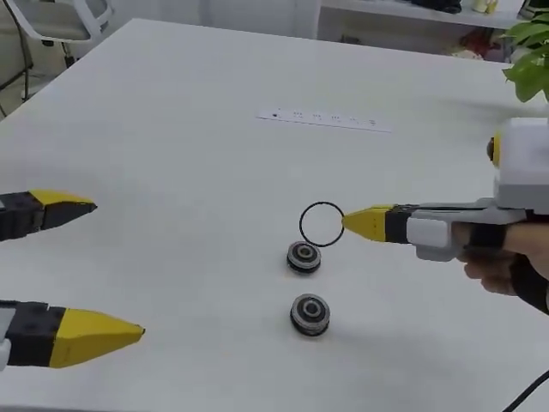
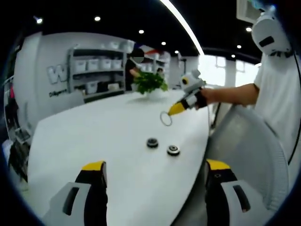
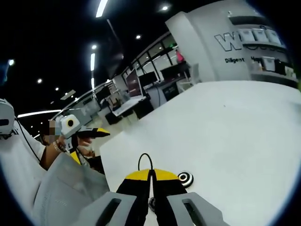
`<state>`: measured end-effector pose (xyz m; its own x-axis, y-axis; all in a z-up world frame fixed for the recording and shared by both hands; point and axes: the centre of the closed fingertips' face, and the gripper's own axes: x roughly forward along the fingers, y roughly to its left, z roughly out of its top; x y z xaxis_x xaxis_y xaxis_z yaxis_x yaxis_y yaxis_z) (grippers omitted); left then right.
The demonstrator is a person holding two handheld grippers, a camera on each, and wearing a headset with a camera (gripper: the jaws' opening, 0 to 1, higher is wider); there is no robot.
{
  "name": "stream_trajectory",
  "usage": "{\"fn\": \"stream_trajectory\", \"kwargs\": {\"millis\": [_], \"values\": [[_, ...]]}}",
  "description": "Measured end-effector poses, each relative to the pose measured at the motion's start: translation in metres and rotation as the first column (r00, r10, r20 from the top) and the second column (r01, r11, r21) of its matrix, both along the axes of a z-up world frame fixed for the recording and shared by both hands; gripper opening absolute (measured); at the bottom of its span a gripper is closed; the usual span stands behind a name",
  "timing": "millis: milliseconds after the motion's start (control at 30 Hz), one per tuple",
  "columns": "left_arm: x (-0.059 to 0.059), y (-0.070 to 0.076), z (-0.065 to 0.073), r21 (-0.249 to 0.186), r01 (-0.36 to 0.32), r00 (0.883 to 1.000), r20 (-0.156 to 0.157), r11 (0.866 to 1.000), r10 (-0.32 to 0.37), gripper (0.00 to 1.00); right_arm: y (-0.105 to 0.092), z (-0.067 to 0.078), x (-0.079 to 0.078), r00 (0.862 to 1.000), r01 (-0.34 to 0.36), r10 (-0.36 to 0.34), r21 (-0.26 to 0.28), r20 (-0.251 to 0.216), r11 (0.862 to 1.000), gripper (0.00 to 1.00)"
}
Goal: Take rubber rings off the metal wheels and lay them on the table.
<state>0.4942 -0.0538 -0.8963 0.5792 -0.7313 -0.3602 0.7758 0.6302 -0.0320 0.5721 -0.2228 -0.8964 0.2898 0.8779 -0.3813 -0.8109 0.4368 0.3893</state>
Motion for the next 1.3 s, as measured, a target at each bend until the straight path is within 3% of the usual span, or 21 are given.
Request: {"fn": "stream_trajectory", "kwargs": {"millis": [300, 567, 800, 933, 1133, 1300], "values": [[-0.006, 0.0, -0.01, -0.017, -0.01, 1.0, -0.024, 1.0, 0.009, 0.88, 0.032, 0.0, -0.014, 0.993, -0.111, 0.112, -0.045, 0.022, 0.993, 0.0], [-0.011, -0.018, -0.02, -0.039, 0.013, 0.998, -0.055, 0.999, -0.015, 0.88, 0.052, -0.015, -0.024, 0.981, -0.19, 0.193, -0.11, 0.018, 0.976, 0.0], [-0.015, -0.027, -0.021, -0.037, 0.026, 0.998, -0.062, 0.999, -0.029, 0.88, 0.071, -0.031, -0.037, 0.963, -0.265, 0.268, -0.165, -0.005, 0.95, 0.0], [-0.017, -0.03, -0.017, -0.072, 0.025, 0.998, -0.062, 0.997, -0.029, 0.88, 0.081, -0.042, -0.042, 0.952, -0.303, 0.306, -0.185, -0.012, 0.935, 0.0], [-0.019, -0.028, -0.017, -0.06, 0.019, 0.998, -0.063, 0.998, -0.022, 0.87, 0.087, -0.067, -0.05, 0.939, -0.342, 0.341, -0.247, -0.047, 0.907, 0.0], [-0.02, -0.025, -0.017, -0.058, 0.012, 0.998, -0.063, 0.998, -0.016, 0.87, 0.089, -0.08, -0.05, 0.936, -0.351, 0.347, -0.272, -0.065, 0.896, 0.0]]}}
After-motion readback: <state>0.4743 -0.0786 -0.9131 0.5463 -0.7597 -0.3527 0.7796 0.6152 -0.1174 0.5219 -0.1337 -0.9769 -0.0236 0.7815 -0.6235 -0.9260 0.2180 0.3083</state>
